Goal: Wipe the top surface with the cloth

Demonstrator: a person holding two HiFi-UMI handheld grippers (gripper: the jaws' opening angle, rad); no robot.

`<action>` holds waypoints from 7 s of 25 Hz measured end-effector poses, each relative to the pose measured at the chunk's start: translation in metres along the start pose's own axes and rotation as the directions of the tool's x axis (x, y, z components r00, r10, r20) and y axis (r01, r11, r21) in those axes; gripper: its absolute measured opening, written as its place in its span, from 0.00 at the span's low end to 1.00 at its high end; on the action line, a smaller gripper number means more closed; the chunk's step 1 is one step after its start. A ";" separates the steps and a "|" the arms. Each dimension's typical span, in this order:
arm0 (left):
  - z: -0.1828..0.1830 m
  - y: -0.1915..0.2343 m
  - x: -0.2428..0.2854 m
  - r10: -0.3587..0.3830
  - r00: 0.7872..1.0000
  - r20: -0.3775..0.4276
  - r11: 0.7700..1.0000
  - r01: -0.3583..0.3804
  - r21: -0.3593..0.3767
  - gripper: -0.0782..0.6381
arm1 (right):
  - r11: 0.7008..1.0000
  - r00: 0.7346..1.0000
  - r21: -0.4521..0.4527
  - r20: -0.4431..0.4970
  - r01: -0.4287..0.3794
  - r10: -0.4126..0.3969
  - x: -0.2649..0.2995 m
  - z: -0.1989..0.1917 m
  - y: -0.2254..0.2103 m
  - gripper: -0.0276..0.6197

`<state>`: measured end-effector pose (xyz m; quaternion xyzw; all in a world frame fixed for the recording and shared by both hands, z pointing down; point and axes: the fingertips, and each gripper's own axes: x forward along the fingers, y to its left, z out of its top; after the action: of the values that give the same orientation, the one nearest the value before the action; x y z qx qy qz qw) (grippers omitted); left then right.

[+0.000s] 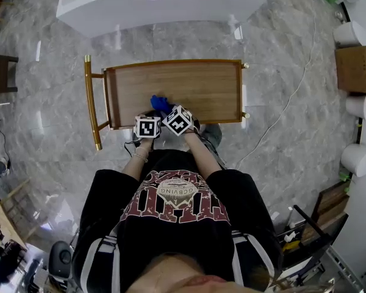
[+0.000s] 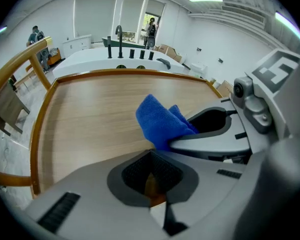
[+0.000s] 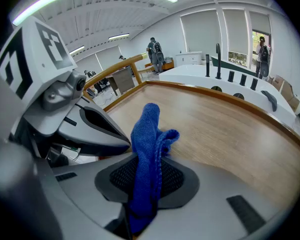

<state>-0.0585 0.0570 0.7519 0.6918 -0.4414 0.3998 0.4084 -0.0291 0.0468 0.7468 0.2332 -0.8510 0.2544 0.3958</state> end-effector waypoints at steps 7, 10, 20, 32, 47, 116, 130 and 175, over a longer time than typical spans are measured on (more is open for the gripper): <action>0.009 -0.014 0.005 -0.018 1.000 -0.009 0.999 0.018 0.046 0.18 | 1.000 1.000 0.023 0.003 0.006 -0.006 -0.008 -0.009 -0.011 0.19; 0.014 -0.020 0.009 -0.022 1.000 -0.012 0.997 0.023 0.071 0.18 | 0.999 1.000 0.030 0.009 0.011 -0.011 -0.013 -0.011 -0.015 0.19; 0.011 -0.024 0.017 0.007 0.999 -0.053 0.989 0.001 0.146 0.18 | 0.993 0.998 0.103 0.018 0.052 -0.054 -0.031 -0.027 -0.039 0.19; 0.023 -0.061 0.026 -0.046 0.997 -0.067 0.969 0.061 0.241 0.18 | 0.983 0.994 0.159 0.031 0.096 -0.102 -0.045 -0.040 -0.054 0.19; 0.022 -0.063 0.033 0.002 0.995 -0.098 0.957 0.026 0.289 0.18 | 0.958 0.987 0.243 0.020 0.152 -0.162 -0.071 -0.064 -0.083 0.19; 0.027 -0.167 0.050 -0.103 0.974 -0.204 0.824 0.198 0.531 0.18 | 0.762 0.859 0.421 -0.091 0.492 -0.505 -0.185 -0.169 -0.175 0.19; 0.024 -0.163 0.053 -0.110 0.975 -0.191 0.825 0.197 0.531 0.18 | 0.726 0.808 0.365 -0.165 0.583 -0.566 -0.195 -0.183 -0.183 0.19; 0.030 -0.163 0.046 -0.139 0.976 -0.170 0.867 0.203 0.455 0.18 | 0.597 0.711 0.389 -0.321 0.701 -0.626 -0.216 -0.201 -0.194 0.19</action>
<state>0.1131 0.0612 0.7494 0.7787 -0.2402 0.5015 0.2906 0.3228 0.0652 0.7358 0.6046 -0.5774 0.3093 0.4531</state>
